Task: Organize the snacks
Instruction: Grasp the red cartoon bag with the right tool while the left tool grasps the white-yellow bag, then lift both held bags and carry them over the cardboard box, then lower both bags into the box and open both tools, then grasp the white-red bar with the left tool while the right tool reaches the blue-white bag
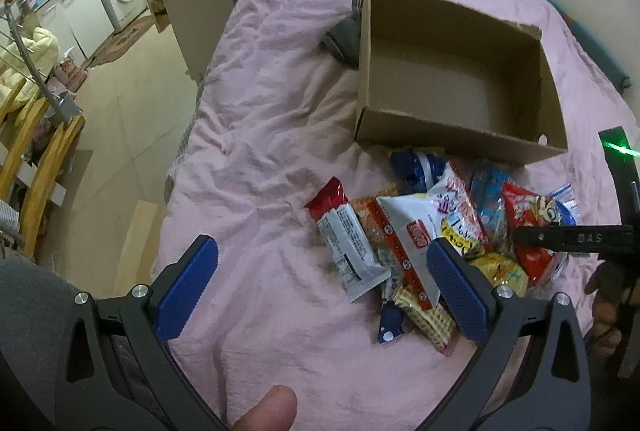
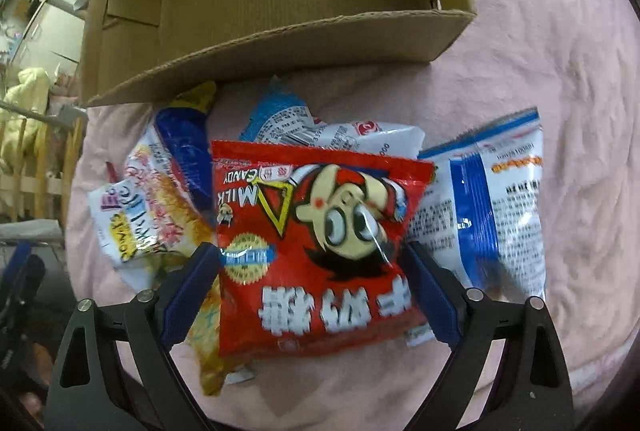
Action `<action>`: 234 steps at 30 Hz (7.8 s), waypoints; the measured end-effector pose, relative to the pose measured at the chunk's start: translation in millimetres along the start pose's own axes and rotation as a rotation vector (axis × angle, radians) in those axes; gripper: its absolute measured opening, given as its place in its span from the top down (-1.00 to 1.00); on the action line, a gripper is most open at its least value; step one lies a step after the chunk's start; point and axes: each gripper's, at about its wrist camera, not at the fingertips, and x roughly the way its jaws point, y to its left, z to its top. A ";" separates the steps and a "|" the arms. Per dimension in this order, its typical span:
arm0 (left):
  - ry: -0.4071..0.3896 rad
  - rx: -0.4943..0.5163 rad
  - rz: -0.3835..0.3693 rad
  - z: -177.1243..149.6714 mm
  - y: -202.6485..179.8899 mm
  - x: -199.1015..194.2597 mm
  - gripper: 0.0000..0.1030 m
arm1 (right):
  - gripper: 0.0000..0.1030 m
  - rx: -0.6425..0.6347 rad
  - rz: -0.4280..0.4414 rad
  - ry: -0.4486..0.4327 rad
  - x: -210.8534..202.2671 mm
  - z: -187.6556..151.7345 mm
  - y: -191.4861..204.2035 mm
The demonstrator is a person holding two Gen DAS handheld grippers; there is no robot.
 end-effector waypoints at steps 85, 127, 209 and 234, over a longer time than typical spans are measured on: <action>-0.139 0.150 -0.131 116.3 -60.1 -30.8 0.12 | -0.05 -0.012 0.243 -0.609 -138.8 -5.2 -31.8; -0.170 0.179 -0.114 141.5 -90.1 62.7 0.07 | -0.07 -0.046 0.094 -0.476 -65.8 80.4 -18.2; -0.138 0.076 -0.082 77.8 -21.7 11.8 -0.74 | -0.74 0.149 0.242 -0.534 -118.2 -21.3 -59.5; 0.406 -0.178 -0.149 8.5 12.5 128.9 0.38 | -0.74 0.198 0.167 -0.467 -101.4 -44.2 -85.9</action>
